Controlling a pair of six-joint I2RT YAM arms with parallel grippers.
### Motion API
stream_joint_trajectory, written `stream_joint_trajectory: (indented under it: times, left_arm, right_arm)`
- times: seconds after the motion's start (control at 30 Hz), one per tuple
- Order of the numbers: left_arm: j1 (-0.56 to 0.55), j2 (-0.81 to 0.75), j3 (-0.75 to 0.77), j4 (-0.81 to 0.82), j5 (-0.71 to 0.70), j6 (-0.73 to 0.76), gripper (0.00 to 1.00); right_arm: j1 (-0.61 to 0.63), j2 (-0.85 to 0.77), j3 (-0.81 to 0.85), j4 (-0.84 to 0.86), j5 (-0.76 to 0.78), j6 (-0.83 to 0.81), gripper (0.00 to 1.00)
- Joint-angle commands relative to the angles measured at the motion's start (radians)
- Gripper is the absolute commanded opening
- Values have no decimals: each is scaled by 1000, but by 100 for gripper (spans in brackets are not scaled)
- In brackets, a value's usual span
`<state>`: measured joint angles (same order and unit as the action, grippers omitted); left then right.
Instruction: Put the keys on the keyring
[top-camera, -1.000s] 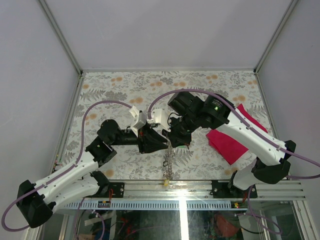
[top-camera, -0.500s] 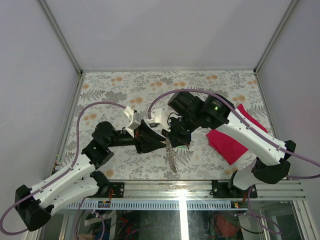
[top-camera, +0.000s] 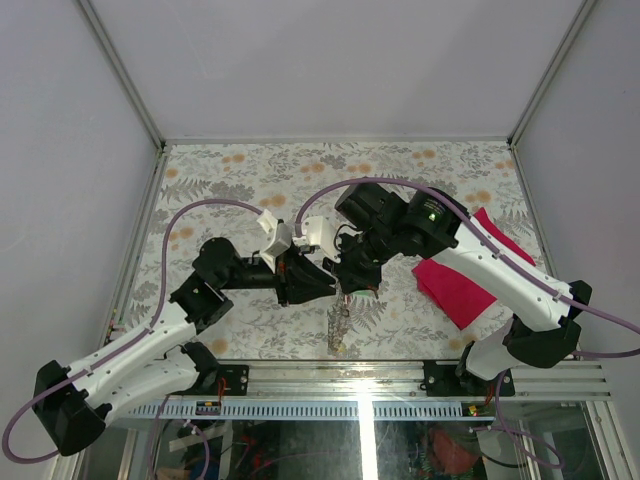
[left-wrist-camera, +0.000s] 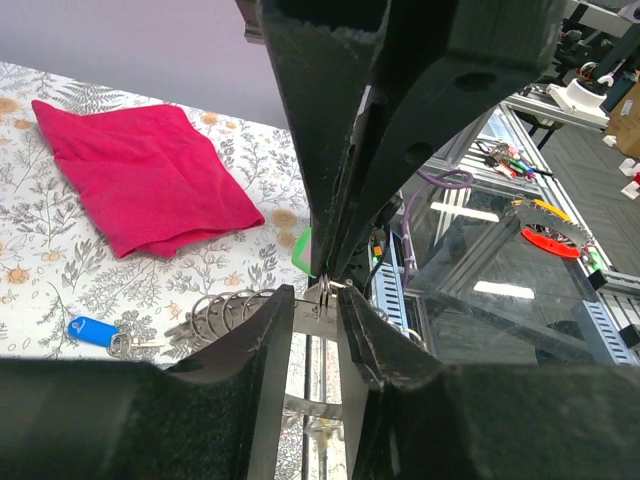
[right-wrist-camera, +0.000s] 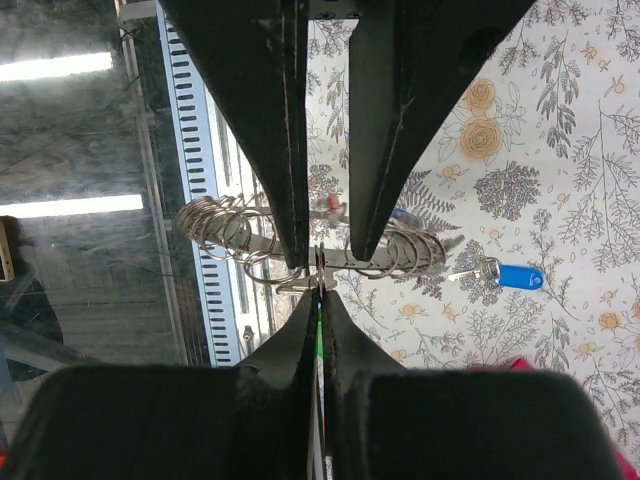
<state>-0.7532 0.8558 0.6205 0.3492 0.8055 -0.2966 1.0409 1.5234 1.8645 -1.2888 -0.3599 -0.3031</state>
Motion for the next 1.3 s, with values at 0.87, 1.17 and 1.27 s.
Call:
stream_joint_trajectory:
  times: [0.87,1.17,1.27]
  left_arm:
    - [-14,16,51,15,43,27,9]
    - [-16,20,59,-6,44,37,13]
    - [-16,23,59,-7,43,39,12]
  right_arm:
    - [10,-20,18,77,-5,33,0]
    - [10,-32,10,91,14,38,0]
    - [10,-35,8,93,21,40,0]
